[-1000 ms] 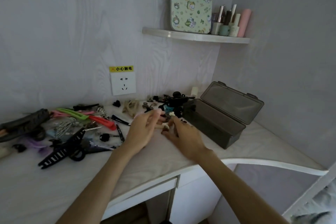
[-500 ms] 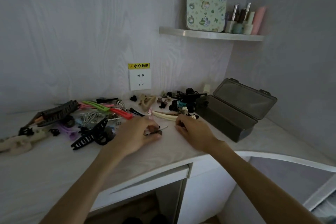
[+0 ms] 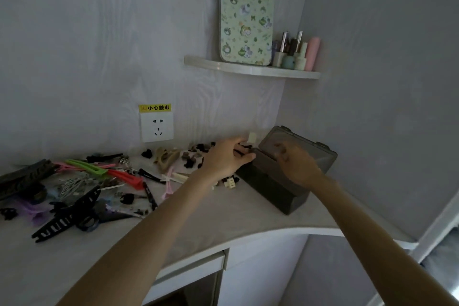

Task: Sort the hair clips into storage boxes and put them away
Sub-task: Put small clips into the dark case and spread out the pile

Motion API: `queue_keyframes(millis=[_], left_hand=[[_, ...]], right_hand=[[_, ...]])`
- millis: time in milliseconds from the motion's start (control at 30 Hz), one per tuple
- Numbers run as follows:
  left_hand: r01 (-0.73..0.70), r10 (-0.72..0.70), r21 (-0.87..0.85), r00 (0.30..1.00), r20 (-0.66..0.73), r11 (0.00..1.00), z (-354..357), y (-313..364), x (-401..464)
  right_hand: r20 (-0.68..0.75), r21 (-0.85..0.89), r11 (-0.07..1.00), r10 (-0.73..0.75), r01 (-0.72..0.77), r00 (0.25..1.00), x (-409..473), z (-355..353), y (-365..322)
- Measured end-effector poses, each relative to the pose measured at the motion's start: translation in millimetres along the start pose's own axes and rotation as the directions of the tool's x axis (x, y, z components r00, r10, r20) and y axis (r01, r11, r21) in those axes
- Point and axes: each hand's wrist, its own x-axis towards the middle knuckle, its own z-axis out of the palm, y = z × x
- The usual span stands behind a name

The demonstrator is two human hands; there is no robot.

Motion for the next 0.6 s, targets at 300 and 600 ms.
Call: queue_keyframes(millis=[300,600], left_hand=[[0.143,-0.166,0.346,0.985,0.038,0.927,-33.0,-68.5,-50.3],[0.284,-0.218,0.654,0.959,-0.182,0.701,-79.0,-89.9,-60.9]], right_hand=[[0.050,0.078,0.981,-0.181,0.177,0.982,-23.7,20.0,-60.2],[0.186,-0.241,0.970,0.024,0.022,0.982,-18.6,99.9,-77.9]])
